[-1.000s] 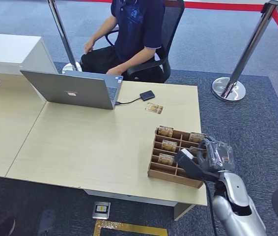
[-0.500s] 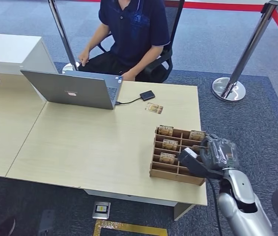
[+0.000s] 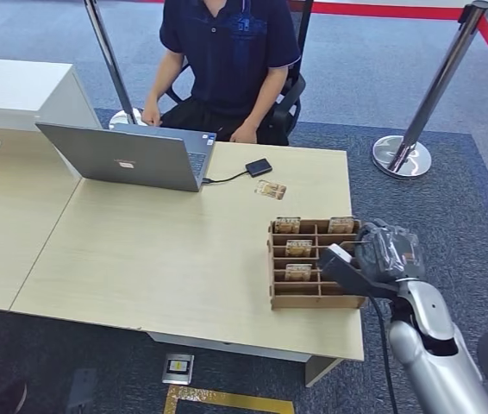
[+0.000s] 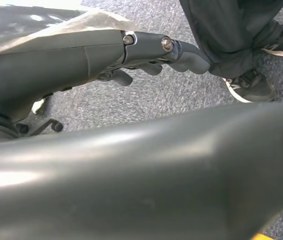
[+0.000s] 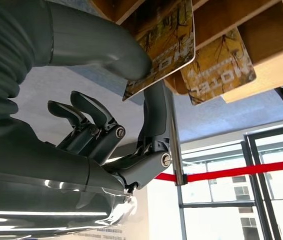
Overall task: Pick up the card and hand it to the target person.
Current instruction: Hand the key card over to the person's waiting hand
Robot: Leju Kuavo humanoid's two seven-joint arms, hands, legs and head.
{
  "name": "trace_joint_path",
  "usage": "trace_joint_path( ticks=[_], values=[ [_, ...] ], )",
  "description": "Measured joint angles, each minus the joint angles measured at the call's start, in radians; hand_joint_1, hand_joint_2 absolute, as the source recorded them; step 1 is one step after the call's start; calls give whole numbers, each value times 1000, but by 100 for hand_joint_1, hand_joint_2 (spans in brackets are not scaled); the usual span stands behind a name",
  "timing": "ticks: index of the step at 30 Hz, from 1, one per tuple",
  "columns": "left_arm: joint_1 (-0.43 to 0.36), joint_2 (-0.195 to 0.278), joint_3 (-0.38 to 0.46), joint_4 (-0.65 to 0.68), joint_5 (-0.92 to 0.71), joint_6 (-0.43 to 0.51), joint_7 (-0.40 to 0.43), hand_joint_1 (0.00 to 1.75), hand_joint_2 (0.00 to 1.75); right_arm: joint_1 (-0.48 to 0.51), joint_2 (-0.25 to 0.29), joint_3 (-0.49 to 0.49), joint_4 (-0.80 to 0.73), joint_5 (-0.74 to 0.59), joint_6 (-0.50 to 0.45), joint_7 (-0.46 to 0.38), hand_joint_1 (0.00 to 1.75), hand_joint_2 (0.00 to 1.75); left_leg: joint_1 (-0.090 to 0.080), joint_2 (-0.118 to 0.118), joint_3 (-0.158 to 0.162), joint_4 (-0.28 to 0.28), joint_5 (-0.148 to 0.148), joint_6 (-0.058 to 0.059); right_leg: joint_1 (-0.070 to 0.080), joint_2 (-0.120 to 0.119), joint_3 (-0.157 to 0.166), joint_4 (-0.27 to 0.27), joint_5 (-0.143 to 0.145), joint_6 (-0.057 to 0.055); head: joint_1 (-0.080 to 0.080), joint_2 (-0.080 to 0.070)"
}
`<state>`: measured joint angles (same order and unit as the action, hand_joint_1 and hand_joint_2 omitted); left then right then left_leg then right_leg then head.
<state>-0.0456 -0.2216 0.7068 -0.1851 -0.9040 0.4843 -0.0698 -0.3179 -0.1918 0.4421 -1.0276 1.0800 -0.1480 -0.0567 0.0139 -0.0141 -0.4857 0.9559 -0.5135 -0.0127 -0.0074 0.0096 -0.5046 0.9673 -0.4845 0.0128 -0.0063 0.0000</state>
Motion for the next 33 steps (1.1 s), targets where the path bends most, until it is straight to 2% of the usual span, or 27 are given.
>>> trace_joint_path(
  ticks=[9,23,28,33],
  values=[
    [0,0,17,1,4,0,-3,0,0,-69,-3,11,18,-57,5,-27,175,175,0,0,0,0,0,0,0,0,0,0,0,0,0,0],
    [0,0,37,2,5,5,-10,0,0,-122,-32,40,-97,-157,53,-69,175,175,0,0,0,0,0,0,0,0,0,0,0,0,0,0],
    [-1,0,42,2,-2,11,-10,0,0,-170,1,58,-101,-172,64,-69,175,175,0,0,0,0,1,0,0,0,0,1,0,0,0,0],
    [-5,0,42,2,-18,13,-9,0,0,-269,85,80,-34,-180,39,-56,175,175,0,0,0,0,1,-1,0,0,-1,1,0,0,0,0]
  ],
)
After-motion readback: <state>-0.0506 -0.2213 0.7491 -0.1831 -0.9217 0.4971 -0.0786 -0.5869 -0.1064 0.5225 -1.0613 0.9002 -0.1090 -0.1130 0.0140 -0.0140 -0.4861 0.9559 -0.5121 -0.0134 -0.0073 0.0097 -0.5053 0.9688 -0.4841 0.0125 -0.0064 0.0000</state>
